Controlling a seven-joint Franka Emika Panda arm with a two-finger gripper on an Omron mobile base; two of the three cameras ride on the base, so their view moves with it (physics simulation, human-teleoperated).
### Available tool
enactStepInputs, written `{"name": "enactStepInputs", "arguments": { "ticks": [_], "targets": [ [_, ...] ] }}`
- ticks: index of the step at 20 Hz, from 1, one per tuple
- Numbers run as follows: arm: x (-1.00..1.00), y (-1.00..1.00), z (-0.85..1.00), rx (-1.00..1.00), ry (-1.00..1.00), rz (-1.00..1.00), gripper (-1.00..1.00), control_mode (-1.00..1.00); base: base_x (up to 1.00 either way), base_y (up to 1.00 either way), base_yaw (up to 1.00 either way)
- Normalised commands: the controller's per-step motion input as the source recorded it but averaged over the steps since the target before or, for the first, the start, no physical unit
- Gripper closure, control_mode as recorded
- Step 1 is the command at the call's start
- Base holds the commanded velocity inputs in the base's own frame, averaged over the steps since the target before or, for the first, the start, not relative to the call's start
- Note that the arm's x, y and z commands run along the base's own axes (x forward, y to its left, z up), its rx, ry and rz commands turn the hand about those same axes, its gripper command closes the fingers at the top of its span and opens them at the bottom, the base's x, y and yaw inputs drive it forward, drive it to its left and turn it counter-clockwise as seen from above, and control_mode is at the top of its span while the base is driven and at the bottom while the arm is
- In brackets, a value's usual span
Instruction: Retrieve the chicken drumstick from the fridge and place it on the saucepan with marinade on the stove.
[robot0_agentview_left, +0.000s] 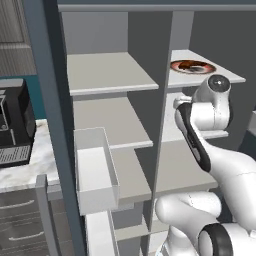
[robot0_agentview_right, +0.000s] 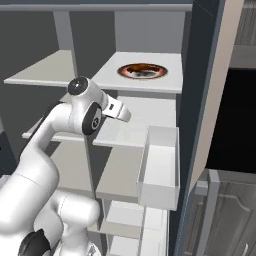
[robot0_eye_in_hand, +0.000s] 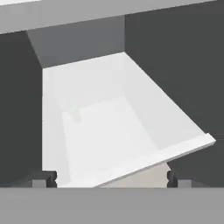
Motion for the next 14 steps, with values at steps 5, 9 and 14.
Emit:
{"name": "enactStepInputs", "arguments": {
  "ticks": [5, 9, 14],
  "targets": [
    [0.36, -0.23, 0.67, -0.25, -0.27, -0.11, -1.0, -1.0, 0.0, 0.0, 0.0],
    [0.0, -0.29, 0.93, -0.12, -0.23, -0.02, -1.0, -1.0, 0.0, 0.0, 0.0],
    [-0.02, -0.34, 0.98, -0.01, -0.05, 0.0, -1.0, -1.0, 0.0, 0.0, 0.0]
  ]
}}
